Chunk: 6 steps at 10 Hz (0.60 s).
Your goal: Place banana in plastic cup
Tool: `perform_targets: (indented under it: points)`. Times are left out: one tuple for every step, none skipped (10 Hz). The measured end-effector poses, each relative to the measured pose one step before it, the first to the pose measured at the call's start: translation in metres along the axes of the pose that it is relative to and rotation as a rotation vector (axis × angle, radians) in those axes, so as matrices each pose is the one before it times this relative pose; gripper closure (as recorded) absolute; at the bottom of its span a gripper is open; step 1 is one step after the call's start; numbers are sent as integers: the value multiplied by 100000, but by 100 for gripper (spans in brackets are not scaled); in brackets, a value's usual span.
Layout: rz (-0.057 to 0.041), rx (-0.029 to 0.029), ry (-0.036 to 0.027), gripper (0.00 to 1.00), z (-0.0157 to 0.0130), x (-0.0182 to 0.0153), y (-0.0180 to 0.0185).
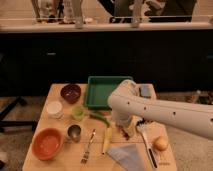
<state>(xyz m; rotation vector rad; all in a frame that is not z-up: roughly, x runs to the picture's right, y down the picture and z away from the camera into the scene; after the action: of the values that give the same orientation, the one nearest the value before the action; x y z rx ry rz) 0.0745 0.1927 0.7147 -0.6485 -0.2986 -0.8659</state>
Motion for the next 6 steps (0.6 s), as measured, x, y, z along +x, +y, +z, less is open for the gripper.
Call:
perform_targets:
  points:
    - [874, -255, 645, 20, 272, -87, -32]
    - [931, 723, 1020, 20, 240, -182, -394]
    - [923, 319, 538, 20, 274, -193, -246]
    - [1837, 296, 881, 20, 442, -98, -192]
    - [711, -145, 247, 20, 283, -66, -102]
    - [286, -239, -19, 20, 358, -162, -193]
